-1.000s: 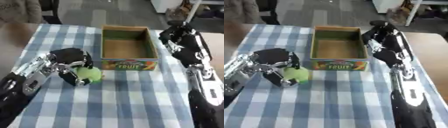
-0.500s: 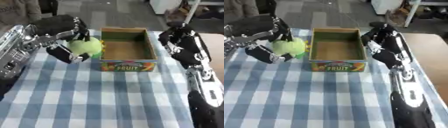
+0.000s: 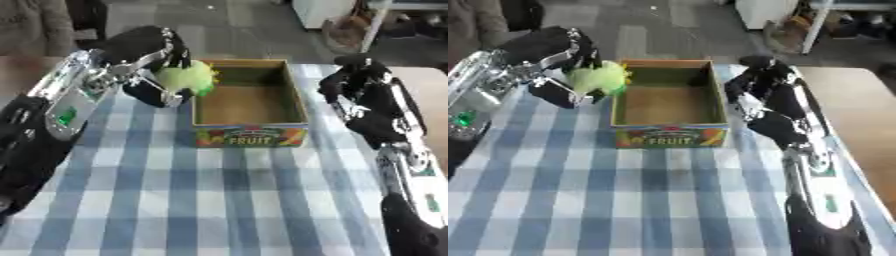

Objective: Pick up objects on the table and place them in the box.

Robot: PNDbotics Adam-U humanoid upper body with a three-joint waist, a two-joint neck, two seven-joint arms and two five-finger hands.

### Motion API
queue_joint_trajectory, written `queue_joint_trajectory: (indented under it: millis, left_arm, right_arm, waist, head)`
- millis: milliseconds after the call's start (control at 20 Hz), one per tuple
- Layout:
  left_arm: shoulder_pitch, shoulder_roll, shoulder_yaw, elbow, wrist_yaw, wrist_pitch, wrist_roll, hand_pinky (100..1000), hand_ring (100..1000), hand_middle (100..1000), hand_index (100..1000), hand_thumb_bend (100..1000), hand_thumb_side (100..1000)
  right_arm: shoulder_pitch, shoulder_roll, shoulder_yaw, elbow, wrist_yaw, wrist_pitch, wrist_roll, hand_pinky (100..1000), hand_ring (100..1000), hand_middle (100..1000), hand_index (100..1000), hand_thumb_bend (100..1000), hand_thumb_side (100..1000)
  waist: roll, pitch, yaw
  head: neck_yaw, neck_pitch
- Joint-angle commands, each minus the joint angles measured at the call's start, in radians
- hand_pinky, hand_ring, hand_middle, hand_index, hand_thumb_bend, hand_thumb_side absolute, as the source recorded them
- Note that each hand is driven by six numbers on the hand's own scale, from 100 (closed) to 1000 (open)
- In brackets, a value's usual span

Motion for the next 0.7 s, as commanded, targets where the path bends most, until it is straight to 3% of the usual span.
queue_joint_trajectory:
  millis: [50, 300, 700]
  left_arm:
    - [-0.045, -0.016, 0.028, 0.087, -0.044, -0.031, 0.044, 202, 263, 352, 485, 267, 201]
    - [-0.071, -0.042, 0.042, 0.161, -0.066, -0.058, 0.112, 211, 273, 362, 496, 243, 184]
    - [-0.078, -0.093, 0.015, 0.166, -0.059, -0.100, 0.132, 227, 286, 375, 506, 241, 175]
  right_arm:
    - [-0.028, 0.005, 0.010, -0.024, -0.003, -0.003, 0.013, 590, 593, 469, 711, 347, 100]
    - [-0.045, 0.010, 0.012, -0.029, -0.002, -0.005, 0.017, 591, 593, 469, 711, 347, 100]
    - [-0.058, 0.019, 0.012, -0.038, -0.002, -0.006, 0.017, 591, 593, 469, 711, 347, 100]
  waist:
    - [0.004, -0.006, -0.013]
    - [0.009, 0.010, -0.042]
    - [0.006, 0.020, -0.073]
  head:
    - [0.018, -0.030]
    - [0.036, -0.053]
    - [0.056, -0.078]
